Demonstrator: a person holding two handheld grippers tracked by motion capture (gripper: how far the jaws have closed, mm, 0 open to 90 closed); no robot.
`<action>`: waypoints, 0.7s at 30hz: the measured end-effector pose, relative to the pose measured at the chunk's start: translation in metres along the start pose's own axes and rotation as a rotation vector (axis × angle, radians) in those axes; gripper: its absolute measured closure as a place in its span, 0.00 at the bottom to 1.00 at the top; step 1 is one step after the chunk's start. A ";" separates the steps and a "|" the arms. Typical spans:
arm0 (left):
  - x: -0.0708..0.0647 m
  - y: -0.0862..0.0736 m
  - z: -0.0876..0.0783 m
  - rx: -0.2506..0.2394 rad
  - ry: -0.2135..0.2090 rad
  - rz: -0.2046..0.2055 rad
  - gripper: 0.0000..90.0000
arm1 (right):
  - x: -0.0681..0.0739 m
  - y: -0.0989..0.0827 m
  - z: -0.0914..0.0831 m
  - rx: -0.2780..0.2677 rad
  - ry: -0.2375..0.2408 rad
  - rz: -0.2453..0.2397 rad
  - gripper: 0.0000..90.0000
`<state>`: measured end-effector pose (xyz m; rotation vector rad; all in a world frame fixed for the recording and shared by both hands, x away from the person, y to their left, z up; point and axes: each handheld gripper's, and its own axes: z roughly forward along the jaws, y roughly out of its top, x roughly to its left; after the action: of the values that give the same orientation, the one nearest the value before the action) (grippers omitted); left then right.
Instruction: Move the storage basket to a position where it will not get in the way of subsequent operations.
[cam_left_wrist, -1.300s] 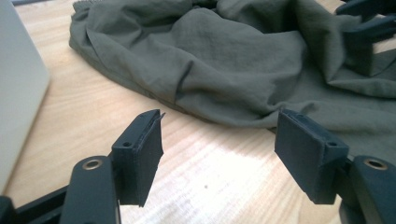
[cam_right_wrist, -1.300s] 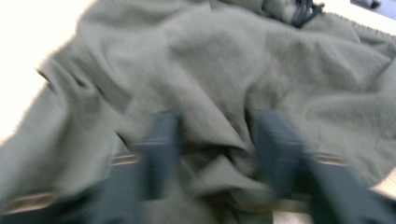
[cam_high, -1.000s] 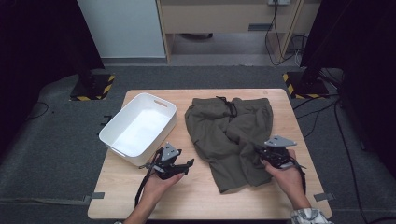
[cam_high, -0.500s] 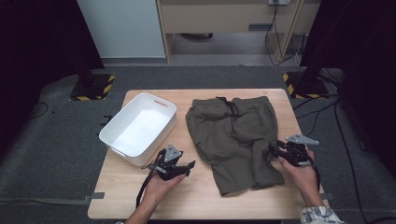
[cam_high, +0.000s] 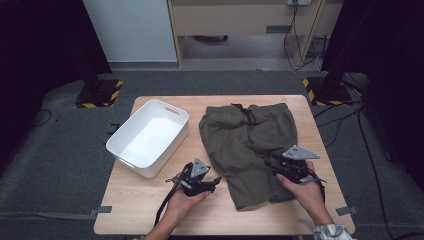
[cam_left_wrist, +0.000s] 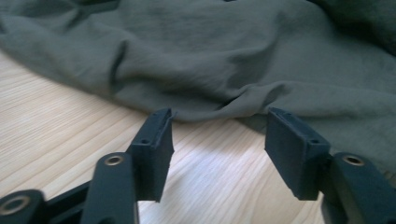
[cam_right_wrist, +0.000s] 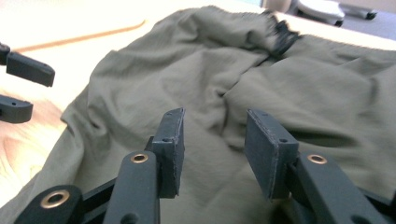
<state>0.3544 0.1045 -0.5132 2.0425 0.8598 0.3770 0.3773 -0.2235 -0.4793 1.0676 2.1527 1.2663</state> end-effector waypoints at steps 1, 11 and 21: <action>-0.002 0.001 0.002 -0.005 0.004 0.005 0.47 | 0.003 -0.001 0.004 0.013 0.003 -0.006 0.64; -0.011 0.007 0.026 -0.004 -0.039 0.044 0.59 | 0.016 -0.020 0.034 0.173 0.007 -0.078 0.65; -0.003 0.006 0.035 0.040 -0.041 0.067 0.98 | 0.028 -0.020 0.031 0.189 0.077 -0.076 0.92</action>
<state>0.3743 0.0789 -0.5285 2.1131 0.7816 0.3565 0.3726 -0.1908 -0.5116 1.0133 2.3869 1.1040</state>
